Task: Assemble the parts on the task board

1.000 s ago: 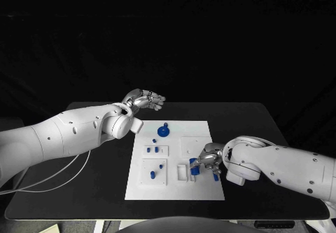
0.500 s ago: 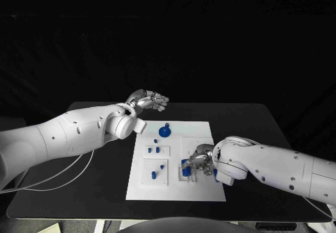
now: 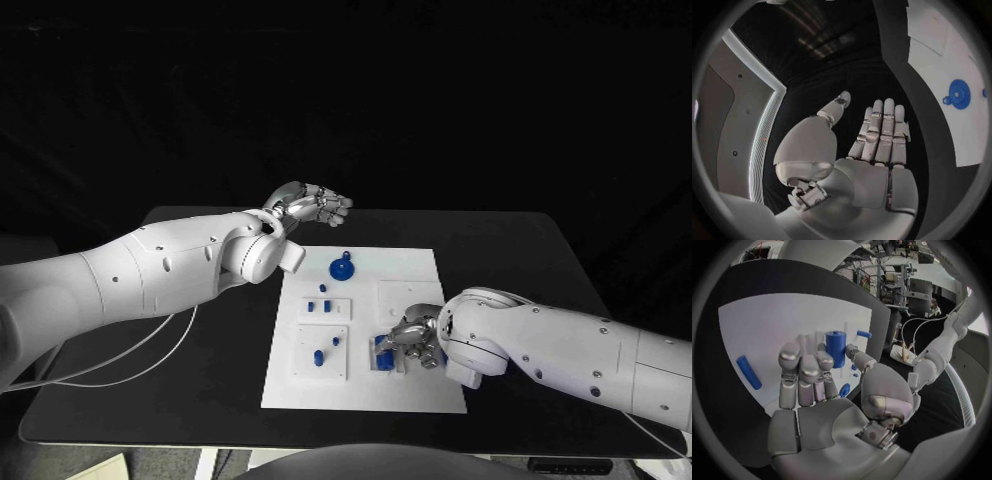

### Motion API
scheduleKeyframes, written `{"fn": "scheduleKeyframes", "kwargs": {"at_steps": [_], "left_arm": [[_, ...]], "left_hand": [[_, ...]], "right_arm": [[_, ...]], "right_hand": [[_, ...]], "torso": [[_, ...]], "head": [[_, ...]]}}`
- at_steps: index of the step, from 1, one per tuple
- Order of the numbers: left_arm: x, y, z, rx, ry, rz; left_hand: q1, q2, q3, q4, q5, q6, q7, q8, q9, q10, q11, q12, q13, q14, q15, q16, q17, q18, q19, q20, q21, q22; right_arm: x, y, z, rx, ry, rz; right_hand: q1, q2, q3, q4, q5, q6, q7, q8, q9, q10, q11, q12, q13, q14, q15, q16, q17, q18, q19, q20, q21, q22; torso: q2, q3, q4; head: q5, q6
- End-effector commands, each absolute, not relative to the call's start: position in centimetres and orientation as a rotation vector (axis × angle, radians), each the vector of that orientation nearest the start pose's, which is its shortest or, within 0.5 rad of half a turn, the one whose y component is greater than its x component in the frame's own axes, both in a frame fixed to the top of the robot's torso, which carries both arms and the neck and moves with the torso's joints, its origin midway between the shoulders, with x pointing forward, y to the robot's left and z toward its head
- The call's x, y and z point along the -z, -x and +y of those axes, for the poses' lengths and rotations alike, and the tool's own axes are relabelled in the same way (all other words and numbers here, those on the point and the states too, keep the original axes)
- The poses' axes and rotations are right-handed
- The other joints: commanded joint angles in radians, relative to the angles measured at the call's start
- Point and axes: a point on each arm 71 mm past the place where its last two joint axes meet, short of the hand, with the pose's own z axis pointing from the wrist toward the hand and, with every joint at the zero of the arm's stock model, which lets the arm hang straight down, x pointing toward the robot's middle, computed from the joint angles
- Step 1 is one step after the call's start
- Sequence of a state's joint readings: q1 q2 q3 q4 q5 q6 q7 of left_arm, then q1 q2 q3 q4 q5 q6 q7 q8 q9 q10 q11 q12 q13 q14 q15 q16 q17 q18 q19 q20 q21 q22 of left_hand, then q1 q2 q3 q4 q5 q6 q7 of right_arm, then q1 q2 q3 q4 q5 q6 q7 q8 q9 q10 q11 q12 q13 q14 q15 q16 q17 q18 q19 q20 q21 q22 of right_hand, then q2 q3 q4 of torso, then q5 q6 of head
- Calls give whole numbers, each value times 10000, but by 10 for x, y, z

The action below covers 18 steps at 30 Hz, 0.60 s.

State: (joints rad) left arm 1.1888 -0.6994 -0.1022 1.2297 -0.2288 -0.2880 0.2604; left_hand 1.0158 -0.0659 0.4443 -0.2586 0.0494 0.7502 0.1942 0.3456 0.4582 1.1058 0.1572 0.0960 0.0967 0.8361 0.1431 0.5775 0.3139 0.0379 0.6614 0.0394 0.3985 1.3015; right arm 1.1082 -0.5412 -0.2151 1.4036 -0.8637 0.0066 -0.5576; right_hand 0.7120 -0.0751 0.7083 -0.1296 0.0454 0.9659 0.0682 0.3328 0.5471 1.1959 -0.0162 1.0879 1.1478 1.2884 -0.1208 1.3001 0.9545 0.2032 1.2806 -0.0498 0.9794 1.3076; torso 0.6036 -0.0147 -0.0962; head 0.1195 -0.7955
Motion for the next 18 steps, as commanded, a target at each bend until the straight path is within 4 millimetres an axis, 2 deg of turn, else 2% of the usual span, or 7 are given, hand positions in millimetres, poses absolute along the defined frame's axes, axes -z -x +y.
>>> {"fn": "scheduleKeyframes", "kwargs": {"at_steps": [1,18], "left_arm": [[227,-528,221,12641,9666,16008],[227,-528,221,12637,9673,16018]], "left_hand": [[-97,41,1,57,44,-59,38,68,-11,-59,-24,43,-16,73,-2,-38,12,177,68,28,-35,13],[-101,39,0,60,44,-62,38,75,-15,-60,-24,47,-21,74,-3,-48,26,177,70,28,-44,21]], "right_arm": [[330,-424,-103,-5090,-2457,26047],[335,-423,-103,-4959,-2354,26088]], "right_hand": [[-115,20,-5,9,46,472,190,-39,18,15,-83,35,-9,18,-81,-44,12,586,50,-24,48,161],[-208,-15,-36,8,44,463,191,-62,23,3,-82,26,-15,16,-83,-62,25,586,34,-35,53,155]], "torso": [[-3,3,-8],[2,2,-5]], "head": [[6,-6],[66,-16]]}}
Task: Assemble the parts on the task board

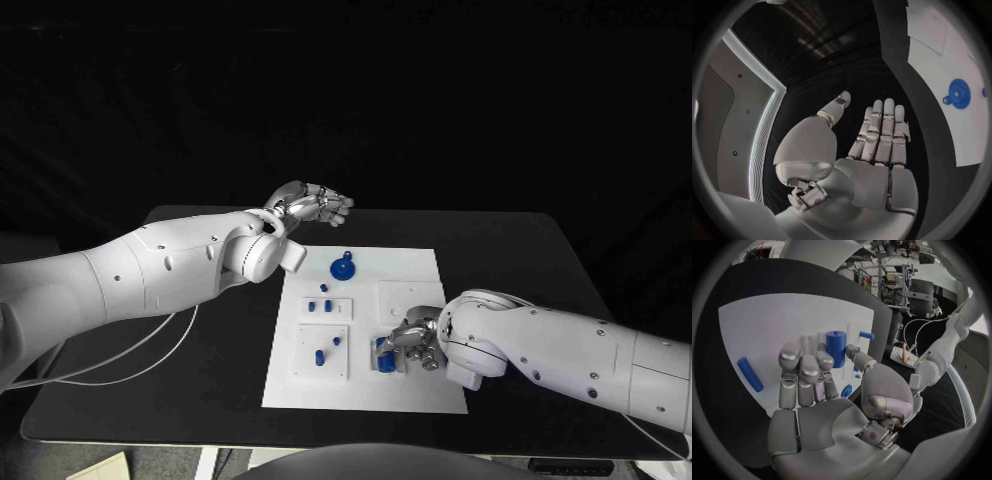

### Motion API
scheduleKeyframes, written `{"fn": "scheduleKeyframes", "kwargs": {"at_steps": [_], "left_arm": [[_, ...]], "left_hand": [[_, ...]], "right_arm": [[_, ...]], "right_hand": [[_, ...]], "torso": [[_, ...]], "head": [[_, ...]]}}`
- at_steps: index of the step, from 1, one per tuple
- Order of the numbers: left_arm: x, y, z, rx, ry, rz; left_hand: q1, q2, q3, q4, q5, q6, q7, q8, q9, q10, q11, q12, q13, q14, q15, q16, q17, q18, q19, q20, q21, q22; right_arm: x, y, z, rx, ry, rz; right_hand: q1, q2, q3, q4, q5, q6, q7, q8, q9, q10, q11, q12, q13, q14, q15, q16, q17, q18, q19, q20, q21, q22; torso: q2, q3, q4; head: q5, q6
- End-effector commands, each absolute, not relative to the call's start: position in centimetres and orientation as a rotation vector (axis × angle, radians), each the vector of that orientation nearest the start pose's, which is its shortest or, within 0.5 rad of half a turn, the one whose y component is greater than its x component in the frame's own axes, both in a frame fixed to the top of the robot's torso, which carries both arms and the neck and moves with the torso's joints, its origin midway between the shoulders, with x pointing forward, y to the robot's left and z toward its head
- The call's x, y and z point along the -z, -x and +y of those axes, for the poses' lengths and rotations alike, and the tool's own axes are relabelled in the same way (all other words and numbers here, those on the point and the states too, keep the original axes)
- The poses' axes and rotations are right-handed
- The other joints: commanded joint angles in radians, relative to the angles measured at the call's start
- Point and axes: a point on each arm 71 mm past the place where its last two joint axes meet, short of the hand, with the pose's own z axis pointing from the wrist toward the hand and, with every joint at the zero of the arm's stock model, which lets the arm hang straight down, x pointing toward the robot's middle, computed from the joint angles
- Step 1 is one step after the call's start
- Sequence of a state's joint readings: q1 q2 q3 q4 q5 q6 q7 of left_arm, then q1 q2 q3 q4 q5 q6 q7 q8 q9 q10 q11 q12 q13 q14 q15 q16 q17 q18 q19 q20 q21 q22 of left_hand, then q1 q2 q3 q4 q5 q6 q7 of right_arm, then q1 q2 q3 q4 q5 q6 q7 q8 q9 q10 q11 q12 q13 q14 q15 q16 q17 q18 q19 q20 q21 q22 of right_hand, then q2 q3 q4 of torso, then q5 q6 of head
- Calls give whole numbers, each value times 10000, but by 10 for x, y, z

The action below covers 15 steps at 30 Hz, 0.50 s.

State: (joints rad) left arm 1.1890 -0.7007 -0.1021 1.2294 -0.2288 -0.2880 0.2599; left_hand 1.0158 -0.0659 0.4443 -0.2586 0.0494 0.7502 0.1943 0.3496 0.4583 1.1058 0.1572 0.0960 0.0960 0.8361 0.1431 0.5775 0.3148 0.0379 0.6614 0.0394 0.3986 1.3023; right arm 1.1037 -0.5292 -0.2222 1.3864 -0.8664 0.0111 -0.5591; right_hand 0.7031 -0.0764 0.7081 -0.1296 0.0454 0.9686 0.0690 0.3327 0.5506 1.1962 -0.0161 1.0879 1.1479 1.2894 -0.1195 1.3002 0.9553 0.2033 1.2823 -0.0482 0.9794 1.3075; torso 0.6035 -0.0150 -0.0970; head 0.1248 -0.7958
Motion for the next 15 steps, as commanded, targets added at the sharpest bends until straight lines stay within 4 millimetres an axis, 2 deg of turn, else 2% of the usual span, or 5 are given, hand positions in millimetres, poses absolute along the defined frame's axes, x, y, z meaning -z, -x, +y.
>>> {"fn": "scheduleKeyframes", "kwargs": {"at_steps": [1,6,11,15], "left_arm": [[227,-528,221,12635,9675,16021],[227,-528,221,12636,9674,16021],[227,-528,220,12631,9683,16040],[227,-528,221,12634,9681,16039]], "left_hand": [[-101,39,0,60,44,-62,38,35,-17,-60,-24,47,-14,75,-3,-49,19,177,70,28,-44,13],[-103,36,-1,61,44,-63,38,38,-18,-61,-24,48,-15,75,-3,-52,23,177,70,28,-47,15],[-105,34,-2,62,44,-65,38,39,-19,-62,-24,48,-17,74,-2,-56,27,177,70,28,-50,18],[-106,34,-1,63,44,-66,38,40,-21,-64,-23,48,-19,73,-2,-60,30,177,70,28,-53,20]], "right_arm": [[335,-423,-103,-4952,-2361,26084],[336,-424,-104,-4937,-2363,26067],[335,-425,-104,-4954,-2460,25940],[335,-425,-103,-5045,-2481,25853]], "right_hand": [[-139,-17,-41,8,43,434,184,-65,-11,-4,-84,25,-18,5,-96,-66,19,585,16,-53,54,156],[-296,-215,-120,20,40,414,191,-97,-2,-33,-78,9,-26,2,-93,-94,38,585,-4,-70,59,147],[-407,-266,-255,-17,47,404,196,-120,9,-47,-73,9,-27,7,-90,-113,56,585,-12,-84,70,143],[-495,-420,-332,-8,39,389,197,-140,18,-66,-73,8,-26,6,-92,-130,71,585,-20,-102,68,133]], "torso": [[2,5,5],[0,0,-1],[-2,1,6],[1,0,9]], "head": [[12,-16],[15,-23],[28,-10],[38,-18]]}}
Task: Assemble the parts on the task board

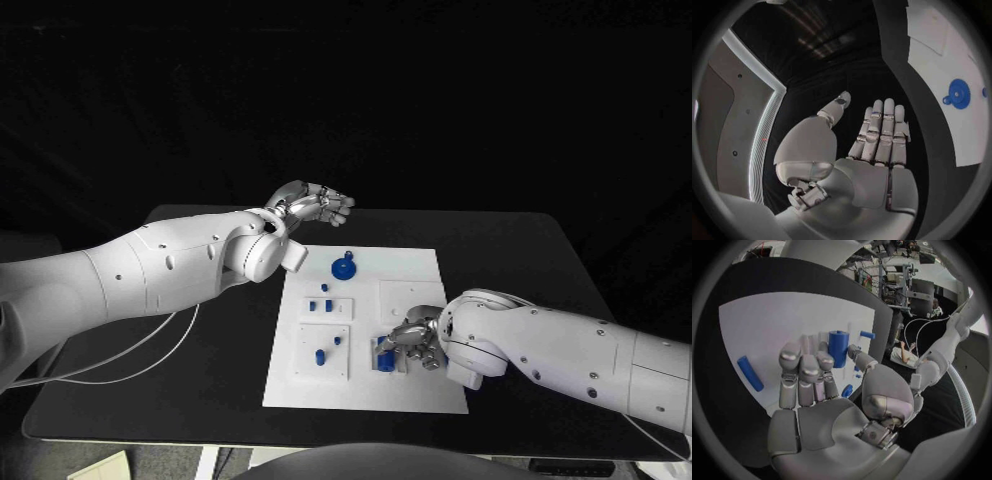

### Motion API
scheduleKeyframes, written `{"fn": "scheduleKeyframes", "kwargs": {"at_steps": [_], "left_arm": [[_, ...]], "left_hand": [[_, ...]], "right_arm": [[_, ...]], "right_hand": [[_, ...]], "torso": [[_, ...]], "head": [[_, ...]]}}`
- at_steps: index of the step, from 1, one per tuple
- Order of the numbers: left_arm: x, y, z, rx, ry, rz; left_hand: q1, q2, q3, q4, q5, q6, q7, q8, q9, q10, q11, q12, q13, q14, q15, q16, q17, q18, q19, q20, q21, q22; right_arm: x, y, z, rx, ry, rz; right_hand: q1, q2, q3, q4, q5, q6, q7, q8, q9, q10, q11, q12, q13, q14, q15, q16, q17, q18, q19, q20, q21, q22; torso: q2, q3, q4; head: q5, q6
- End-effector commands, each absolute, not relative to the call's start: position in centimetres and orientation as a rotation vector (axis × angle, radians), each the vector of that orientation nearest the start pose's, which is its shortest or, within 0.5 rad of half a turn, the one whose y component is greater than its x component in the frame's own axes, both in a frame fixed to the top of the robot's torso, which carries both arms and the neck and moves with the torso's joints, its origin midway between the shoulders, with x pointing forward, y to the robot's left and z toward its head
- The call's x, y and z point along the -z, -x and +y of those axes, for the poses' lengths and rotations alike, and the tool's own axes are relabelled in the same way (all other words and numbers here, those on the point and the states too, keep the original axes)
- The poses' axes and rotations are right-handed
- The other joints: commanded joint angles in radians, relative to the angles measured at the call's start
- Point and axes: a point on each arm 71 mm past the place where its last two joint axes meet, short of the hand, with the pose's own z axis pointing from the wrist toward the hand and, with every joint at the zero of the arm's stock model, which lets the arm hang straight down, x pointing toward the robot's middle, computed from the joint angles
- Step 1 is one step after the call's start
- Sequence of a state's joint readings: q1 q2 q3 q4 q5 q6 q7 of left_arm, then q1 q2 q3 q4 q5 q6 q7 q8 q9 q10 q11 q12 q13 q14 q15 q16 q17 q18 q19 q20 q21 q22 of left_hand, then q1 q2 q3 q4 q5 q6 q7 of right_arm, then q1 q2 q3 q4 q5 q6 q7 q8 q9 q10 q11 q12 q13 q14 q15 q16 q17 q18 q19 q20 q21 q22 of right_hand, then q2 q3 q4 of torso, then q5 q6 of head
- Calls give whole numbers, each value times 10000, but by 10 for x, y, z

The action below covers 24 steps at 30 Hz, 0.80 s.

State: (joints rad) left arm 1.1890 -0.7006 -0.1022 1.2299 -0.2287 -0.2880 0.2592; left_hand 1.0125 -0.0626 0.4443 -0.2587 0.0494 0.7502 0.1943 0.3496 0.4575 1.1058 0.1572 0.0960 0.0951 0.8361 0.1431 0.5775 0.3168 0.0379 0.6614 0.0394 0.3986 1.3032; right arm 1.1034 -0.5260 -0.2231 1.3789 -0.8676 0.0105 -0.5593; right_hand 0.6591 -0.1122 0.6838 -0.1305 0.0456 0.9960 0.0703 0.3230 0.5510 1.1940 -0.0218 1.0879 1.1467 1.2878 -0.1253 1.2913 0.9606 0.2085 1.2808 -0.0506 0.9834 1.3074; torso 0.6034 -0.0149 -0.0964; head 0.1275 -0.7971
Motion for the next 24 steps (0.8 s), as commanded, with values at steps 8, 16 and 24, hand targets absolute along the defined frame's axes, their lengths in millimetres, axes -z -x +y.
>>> {"fn": "scheduleKeyframes", "kwargs": {"at_steps": [8,16,24], "left_arm": [[227,-528,221,12641,9683,16053],[227,-528,222,12637,9680,16034],[227,-529,221,12660,9668,16051]], "left_hand": [[-80,-3,-4,68,43,-72,39,44,-16,-70,-21,47,-14,68,0,-70,18,176,68,30,-61,16],[-80,2,-2,69,44,-75,39,46,-19,-72,-20,48,-17,66,1,-77,25,176,68,30,-66,20],[-80,4,-1,70,43,-78,40,49,-22,-74,-19,49,-21,64,2,-84,32,176,67,31,-71,24]], "right_arm": [[333,-425,-100,-5301,-1982,25521],[330,-424,-96,-5433,-1232,25235],[328,-425,-100,-5324,-904,24801]], "right_hand": [[-77,-398,-186,-44,42,82,188,-76,37,-79,-11,7,-10,24,-34,-72,43,533,-17,-121,26,121],[30,-537,-182,-86,51,75,188,-91,57,-94,-12,8,-10,29,-36,-97,62,533,-17,-156,19,106],[144,-488,-161,-124,54,86,186,-94,75,-90,-14,13,-13,37,-39,-113,79,533,-10,-174,16,95]], "torso": [[1,-10,-8],[4,5,-7],[13,-2,-18]], "head": [[54,0],[65,-31],[71,-23]]}}
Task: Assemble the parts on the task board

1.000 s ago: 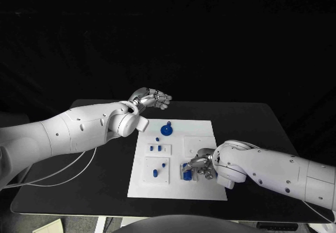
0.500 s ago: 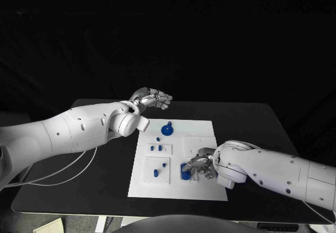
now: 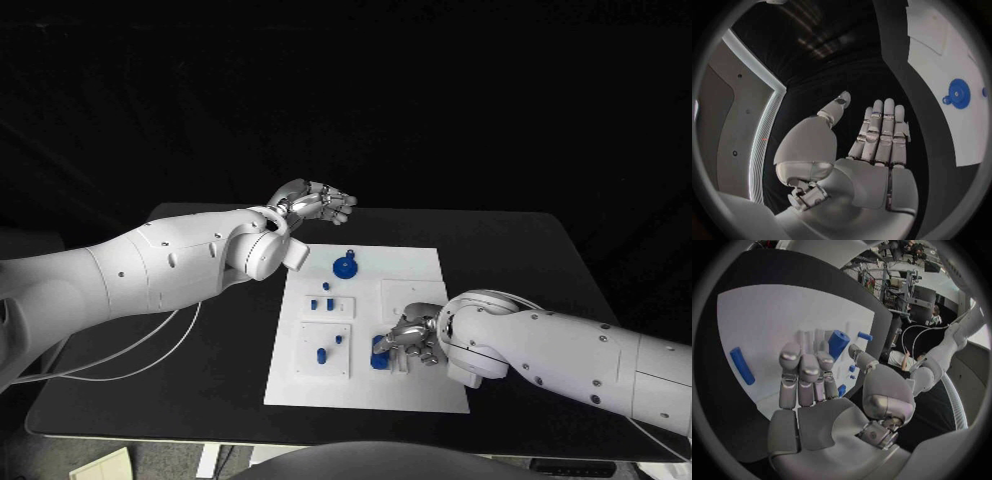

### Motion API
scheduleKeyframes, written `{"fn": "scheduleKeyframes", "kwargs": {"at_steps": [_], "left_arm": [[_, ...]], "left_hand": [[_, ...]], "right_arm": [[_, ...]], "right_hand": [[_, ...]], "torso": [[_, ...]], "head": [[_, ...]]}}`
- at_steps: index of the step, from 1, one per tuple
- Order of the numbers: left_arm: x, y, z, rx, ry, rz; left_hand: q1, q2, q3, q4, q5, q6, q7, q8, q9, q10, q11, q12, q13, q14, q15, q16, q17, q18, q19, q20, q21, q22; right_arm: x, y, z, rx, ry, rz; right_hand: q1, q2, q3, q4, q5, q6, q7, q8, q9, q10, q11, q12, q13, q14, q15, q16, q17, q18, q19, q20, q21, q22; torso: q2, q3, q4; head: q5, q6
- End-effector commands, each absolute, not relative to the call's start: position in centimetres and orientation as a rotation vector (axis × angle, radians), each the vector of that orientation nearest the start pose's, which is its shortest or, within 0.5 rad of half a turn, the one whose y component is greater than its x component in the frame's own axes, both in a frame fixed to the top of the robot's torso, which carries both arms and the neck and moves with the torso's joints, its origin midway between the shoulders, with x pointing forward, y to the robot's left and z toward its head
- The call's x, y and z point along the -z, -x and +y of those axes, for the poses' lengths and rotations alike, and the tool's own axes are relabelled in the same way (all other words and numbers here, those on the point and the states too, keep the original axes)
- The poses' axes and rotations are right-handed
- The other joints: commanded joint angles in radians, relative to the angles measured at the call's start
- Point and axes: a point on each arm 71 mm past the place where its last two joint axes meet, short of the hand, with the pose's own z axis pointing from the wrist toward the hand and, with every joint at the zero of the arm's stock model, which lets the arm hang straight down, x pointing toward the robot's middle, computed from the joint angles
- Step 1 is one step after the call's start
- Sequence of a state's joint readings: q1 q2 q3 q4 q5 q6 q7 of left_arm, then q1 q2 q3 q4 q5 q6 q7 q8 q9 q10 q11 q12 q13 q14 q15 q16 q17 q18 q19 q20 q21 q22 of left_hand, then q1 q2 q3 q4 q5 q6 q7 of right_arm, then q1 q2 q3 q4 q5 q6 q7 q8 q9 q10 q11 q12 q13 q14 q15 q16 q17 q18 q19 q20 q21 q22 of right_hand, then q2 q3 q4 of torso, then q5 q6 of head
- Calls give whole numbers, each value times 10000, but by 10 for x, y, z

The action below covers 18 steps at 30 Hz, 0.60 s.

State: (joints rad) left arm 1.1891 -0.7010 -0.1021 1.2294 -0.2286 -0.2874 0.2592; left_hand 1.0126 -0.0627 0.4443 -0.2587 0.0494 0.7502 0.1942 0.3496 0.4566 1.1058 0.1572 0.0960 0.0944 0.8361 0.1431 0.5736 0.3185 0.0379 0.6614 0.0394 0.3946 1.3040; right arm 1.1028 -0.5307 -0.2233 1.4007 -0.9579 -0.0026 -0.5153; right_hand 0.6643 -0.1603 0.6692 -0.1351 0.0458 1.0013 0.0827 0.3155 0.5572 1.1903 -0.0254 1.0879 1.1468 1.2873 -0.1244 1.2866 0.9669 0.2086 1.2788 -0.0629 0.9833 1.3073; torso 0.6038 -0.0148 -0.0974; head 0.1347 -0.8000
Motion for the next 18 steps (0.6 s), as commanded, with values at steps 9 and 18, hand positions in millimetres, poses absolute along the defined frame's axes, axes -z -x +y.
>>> {"fn": "scheduleKeyframes", "kwargs": {"at_steps": [9,18], "left_arm": [[227,-528,223,12624,9682,16028],[227,-528,225,12598,9693,16022]], "left_hand": [[-83,6,-1,72,43,-81,41,51,-15,-76,-18,49,-15,63,3,-48,19,175,66,32,-35,19],[-84,7,-1,72,43,-81,41,52,-15,-76,-18,49,-16,63,3,-50,21,175,66,32,-37,20]], "right_arm": [[324,-419,-116,-5393,-367,24497],[322,-410,-115,-5965,-96,24676]], "right_hand": [[475,-404,-92,-360,126,76,51,-12,58,-27,9,31,-21,59,-59,-90,55,532,44,-80,31,86],[397,-691,-417,-426,59,79,50,-16,83,-29,10,26,-29,59,-59,-107,76,532,41,-66,25,75]], "torso": [[0,2,2],[2,11,-8]], "head": [[16,35],[42,85]]}}
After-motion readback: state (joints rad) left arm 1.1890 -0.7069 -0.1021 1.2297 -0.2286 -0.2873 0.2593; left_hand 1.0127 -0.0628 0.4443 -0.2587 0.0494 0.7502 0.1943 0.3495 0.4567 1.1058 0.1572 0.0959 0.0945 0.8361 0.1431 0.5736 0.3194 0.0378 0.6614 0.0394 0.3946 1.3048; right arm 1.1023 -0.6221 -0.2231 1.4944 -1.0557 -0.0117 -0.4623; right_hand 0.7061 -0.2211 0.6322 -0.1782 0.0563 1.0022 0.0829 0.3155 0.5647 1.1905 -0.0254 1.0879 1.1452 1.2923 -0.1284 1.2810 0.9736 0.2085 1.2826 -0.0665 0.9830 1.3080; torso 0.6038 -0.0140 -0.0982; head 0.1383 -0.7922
